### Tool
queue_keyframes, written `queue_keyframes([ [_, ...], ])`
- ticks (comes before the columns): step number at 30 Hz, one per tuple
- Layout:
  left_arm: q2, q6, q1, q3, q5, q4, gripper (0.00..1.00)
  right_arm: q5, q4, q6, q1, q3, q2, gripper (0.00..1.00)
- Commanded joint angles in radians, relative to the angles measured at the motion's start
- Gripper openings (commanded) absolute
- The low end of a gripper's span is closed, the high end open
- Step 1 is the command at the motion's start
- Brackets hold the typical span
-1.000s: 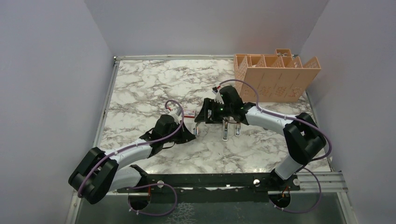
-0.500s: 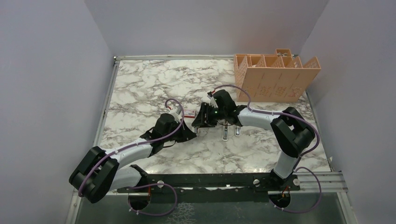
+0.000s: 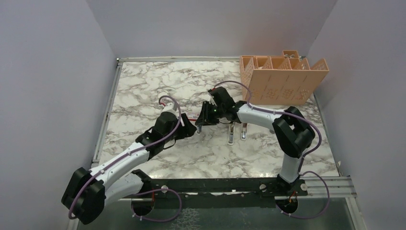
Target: Load the staples into the stapler
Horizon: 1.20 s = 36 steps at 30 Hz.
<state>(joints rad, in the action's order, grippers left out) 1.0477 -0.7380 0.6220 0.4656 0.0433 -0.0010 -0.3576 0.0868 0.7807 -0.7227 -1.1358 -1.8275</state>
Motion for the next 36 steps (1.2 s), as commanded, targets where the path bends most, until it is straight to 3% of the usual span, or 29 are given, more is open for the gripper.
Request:
queue_keyframes([
  [1,-0.118,0.043,-0.002,0.112,-0.340,-0.280,0.70,0.163,0.182,-0.095,-0.048,-0.136,-0.068,0.28],
  [9,-0.218,0.115,-0.002,0.294,-0.666,-0.474,0.84,0.347,0.385,-0.133,-0.173,-0.350,-0.210,0.30],
  [14,-0.236,0.164,-0.002,0.397,-0.777,-0.535,0.90,0.409,0.451,-0.132,-0.214,-0.420,-0.271,0.32],
  [20,-0.276,0.183,-0.002,0.395,-0.842,-0.534,0.92,0.455,0.521,-0.133,-0.245,-0.490,-0.332,0.35],
  [26,-0.284,0.174,-0.002,0.366,-0.844,-0.528,0.92,0.465,0.550,-0.130,-0.256,-0.520,-0.345,0.45],
  [36,-0.294,0.176,-0.002,0.359,-0.821,-0.517,0.94,0.433,0.519,-0.116,-0.255,-0.497,-0.241,0.57],
])
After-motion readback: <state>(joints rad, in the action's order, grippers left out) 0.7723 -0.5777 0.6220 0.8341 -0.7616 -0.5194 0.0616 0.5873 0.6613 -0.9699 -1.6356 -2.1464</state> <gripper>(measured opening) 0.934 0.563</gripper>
